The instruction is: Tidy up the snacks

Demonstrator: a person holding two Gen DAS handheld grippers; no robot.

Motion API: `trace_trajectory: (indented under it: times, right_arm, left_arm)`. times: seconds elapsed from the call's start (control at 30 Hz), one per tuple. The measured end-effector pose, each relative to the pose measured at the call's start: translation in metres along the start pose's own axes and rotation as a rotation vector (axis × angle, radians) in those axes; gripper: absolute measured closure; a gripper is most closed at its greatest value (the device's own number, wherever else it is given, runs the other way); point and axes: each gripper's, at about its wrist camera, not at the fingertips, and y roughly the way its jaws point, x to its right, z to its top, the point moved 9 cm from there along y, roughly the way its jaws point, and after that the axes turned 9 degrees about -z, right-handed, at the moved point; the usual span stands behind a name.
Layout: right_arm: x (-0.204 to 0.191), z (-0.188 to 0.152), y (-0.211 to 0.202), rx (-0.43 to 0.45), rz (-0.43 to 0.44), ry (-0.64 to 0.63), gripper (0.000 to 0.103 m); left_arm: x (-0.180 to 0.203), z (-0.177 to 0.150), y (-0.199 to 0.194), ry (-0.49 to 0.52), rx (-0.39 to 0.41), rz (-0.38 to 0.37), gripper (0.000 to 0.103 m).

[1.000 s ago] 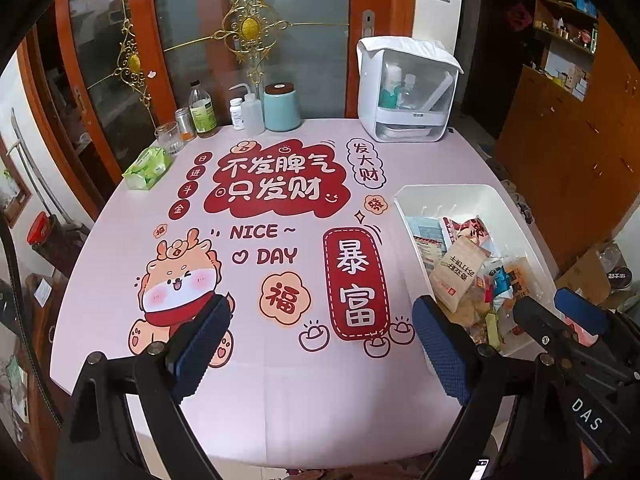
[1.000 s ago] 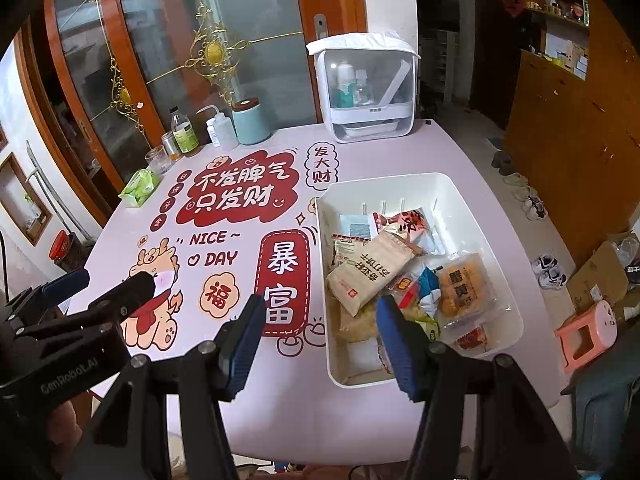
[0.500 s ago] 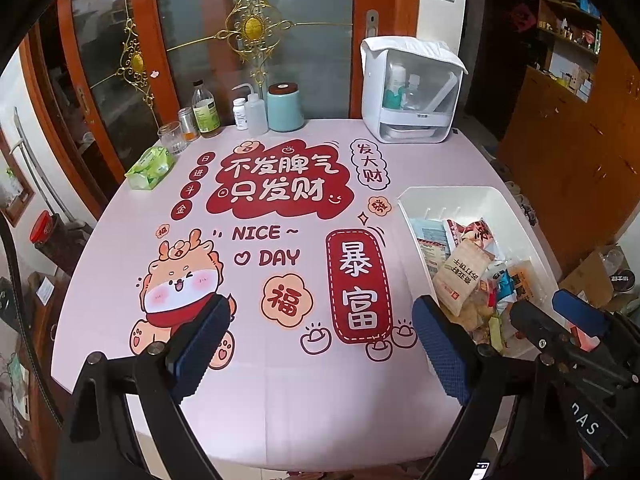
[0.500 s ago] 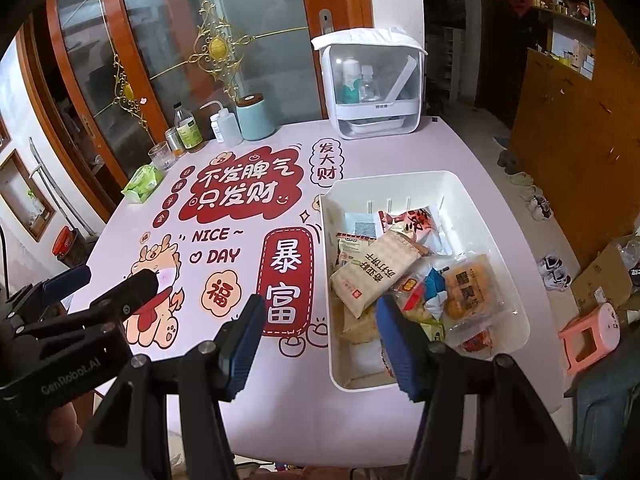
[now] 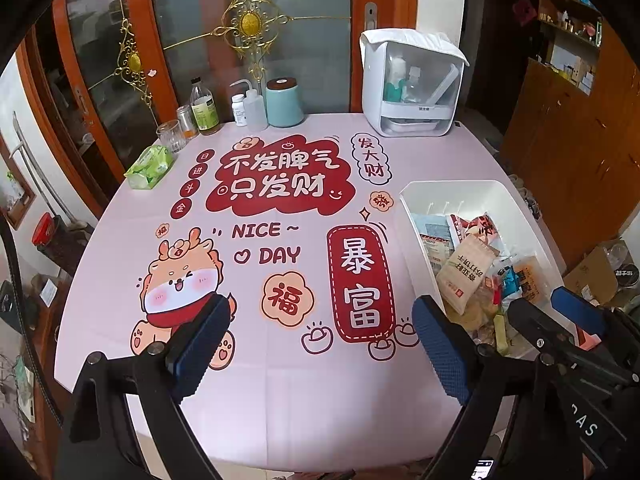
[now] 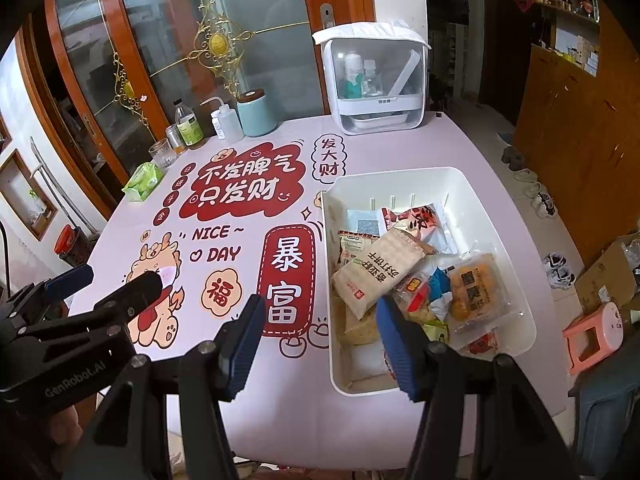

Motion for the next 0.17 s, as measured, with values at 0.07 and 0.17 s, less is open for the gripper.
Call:
trace_trajectory:
  times: [0.07,0.17]
  right_arm:
    - [-0.0002,-0.0002,-0.0002,-0.001,0.000,0.000,0.045]
    - [-0.0003,-0.0004,0.0023,-0.005,0.003,-0.002,0.045]
  left_arm:
    - [-0.0001,-0.0001,0.0018,0.000,-0.004,0.002,0.011]
    - [0.0016,0.0007,0.0044,0.001,-0.008,0.007,0.011]
